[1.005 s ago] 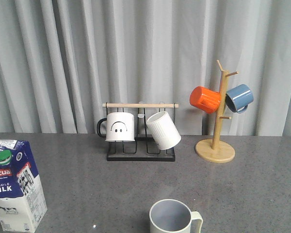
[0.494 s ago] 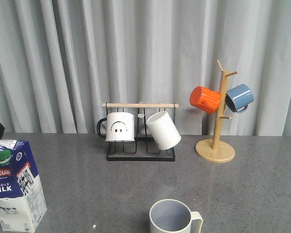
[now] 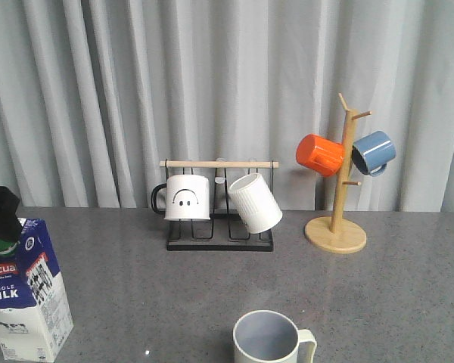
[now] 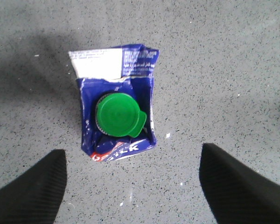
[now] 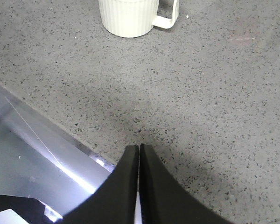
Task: Place milk next to cup
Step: 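Lower the left gripper onto the top of the milk carton, then grasp the milk carton top with the left gripper and lift it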
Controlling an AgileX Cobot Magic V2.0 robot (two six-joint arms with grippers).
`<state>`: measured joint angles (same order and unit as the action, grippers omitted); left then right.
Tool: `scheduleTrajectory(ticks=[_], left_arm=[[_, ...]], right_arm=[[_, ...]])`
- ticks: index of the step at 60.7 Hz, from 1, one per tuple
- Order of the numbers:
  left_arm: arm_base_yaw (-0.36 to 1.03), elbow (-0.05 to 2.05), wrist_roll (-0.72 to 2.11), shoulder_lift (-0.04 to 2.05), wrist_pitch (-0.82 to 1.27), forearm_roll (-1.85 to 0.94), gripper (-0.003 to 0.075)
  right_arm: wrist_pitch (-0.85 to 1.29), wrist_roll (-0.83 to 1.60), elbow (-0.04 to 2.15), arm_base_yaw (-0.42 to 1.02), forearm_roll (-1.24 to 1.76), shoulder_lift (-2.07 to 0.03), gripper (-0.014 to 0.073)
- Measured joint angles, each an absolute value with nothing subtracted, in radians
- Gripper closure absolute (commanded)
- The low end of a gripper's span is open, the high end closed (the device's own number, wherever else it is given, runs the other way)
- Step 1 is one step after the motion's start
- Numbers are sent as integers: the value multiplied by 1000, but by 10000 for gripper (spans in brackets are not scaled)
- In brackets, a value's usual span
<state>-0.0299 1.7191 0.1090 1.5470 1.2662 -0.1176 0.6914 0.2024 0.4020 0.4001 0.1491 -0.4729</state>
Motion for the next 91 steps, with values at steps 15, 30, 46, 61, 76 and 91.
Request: scheduleTrajectory(ticks=[15, 30, 46, 61, 76, 91], left_arm=[[-30, 1720, 108, 1580, 1261, -118, 153], [-30, 1720, 108, 1625, 1236, -118, 178], [-30, 1720, 108, 1674, 1213, -118, 187], [-30, 1720, 109, 1734, 1205, -115, 187], [-30, 1720, 109, 1795, 1197, -113, 187], [-30, 1722, 109, 1815, 1189, -110, 236]], right_arm=[[691, 202, 402, 400, 150, -473, 599], [692, 198, 402, 400, 150, -473, 599], [696, 181, 402, 400, 151, -473, 599], [700, 168, 402, 400, 152, -473, 599], [700, 166, 402, 400, 153, -473, 599], [701, 164, 402, 400, 154, -473, 599]])
